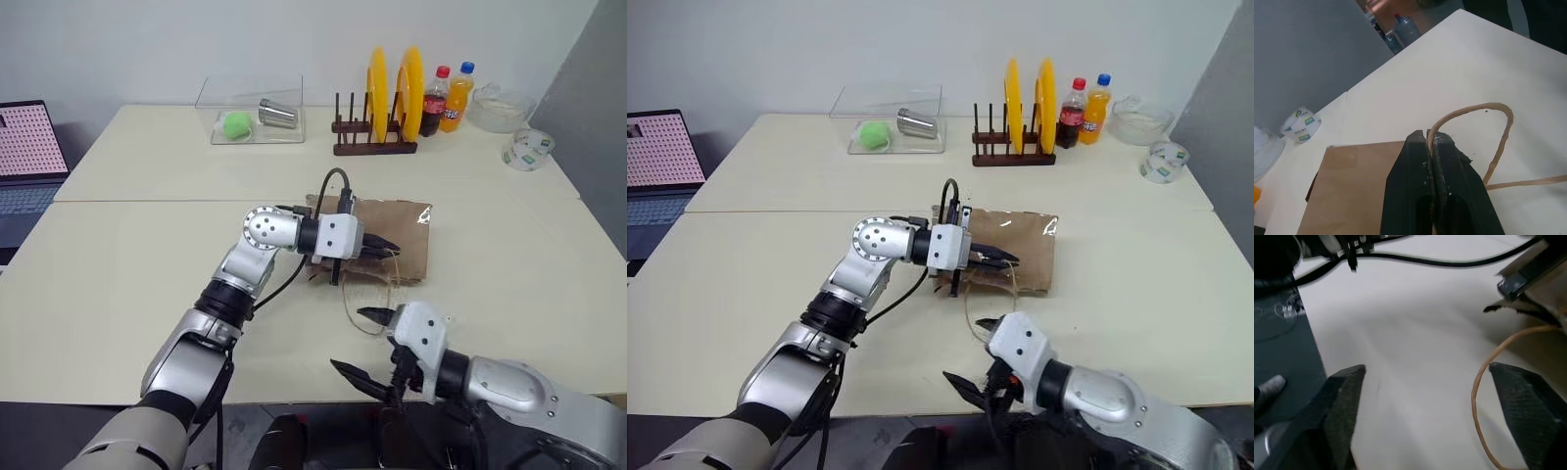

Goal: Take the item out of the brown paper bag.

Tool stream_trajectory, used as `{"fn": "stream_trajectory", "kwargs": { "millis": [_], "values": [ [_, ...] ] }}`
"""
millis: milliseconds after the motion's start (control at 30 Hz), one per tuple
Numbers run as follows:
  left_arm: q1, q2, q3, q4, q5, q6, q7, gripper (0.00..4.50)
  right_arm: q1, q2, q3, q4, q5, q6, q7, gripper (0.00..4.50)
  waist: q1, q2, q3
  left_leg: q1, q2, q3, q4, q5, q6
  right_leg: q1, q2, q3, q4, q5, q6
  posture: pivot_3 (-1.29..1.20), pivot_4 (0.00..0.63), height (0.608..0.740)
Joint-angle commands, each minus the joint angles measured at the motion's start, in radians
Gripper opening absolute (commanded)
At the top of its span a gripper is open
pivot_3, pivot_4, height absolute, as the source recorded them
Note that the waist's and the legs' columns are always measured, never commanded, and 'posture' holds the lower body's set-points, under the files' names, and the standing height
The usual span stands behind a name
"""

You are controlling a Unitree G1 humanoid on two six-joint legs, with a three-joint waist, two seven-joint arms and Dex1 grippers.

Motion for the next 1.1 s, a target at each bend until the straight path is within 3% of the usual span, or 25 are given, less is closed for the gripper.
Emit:
{"fn": "stream_trajectory", "kwargs": {
  "millis": [33,300,633,767,1067,1100],
  "values": [
    [-0.036,0.001,0.027,-0.017,-0.004,-0.007,0.019,0.00,-0.018,0.030,0.028,0.042,-0.075,0.023,0.040,2.90,0.000,0.000,0.000,0.000,0.000,0.000,0.000,0.000,0.000,0.000,0.000,0.000,0.000,0.000,0.000,0.00,0.150,0.740],
    [-0.113,0.002,0.046,-0.017,0.003,0.059,0.062,0.00,-0.028,0.062,0.061,0.128,-0.236,0.050,0.101,0.03,0.000,0.000,0.000,0.000,0.000,0.000,0.000,0.000,0.000,-0.001,0.000,0.000,0.000,0.000,0.000,0.00,0.150,0.740],
    [-0.111,0.012,0.048,-0.025,-0.005,0.079,0.056,0.00,0.073,0.060,-0.011,0.017,-0.290,-0.004,0.179,0.03,-0.001,0.000,0.000,-0.001,0.000,0.000,0.000,0.000,0.000,-0.001,0.000,0.000,0.000,0.000,0.000,0.00,0.150,0.740],
    [-0.075,0.018,0.040,-0.073,-0.011,0.100,0.046,0.00,0.191,0.009,-0.109,-0.063,-0.312,-0.050,0.199,0.85,-0.001,0.000,0.000,-0.001,0.000,0.000,0.000,0.000,0.000,-0.001,0.000,0.000,0.000,0.000,0.000,0.00,0.150,0.740],
    [-0.067,0.024,0.045,-0.075,-0.002,0.098,0.046,0.00,0.332,-0.038,-0.230,-0.161,-0.316,-0.160,0.219,4.05,-0.001,0.000,0.000,0.000,0.000,0.000,0.000,0.000,0.000,-0.001,0.000,0.000,0.001,0.000,0.000,0.00,0.150,0.740],
    [-0.067,0.025,0.045,-0.073,-0.001,0.098,0.045,0.00,0.344,-0.039,-0.242,-0.161,-0.326,-0.186,0.210,4.05,0.000,0.000,0.000,0.000,0.000,0.000,0.000,0.000,0.000,-0.001,0.000,0.000,0.001,0.000,0.000,0.00,0.150,0.740]
  ]
}}
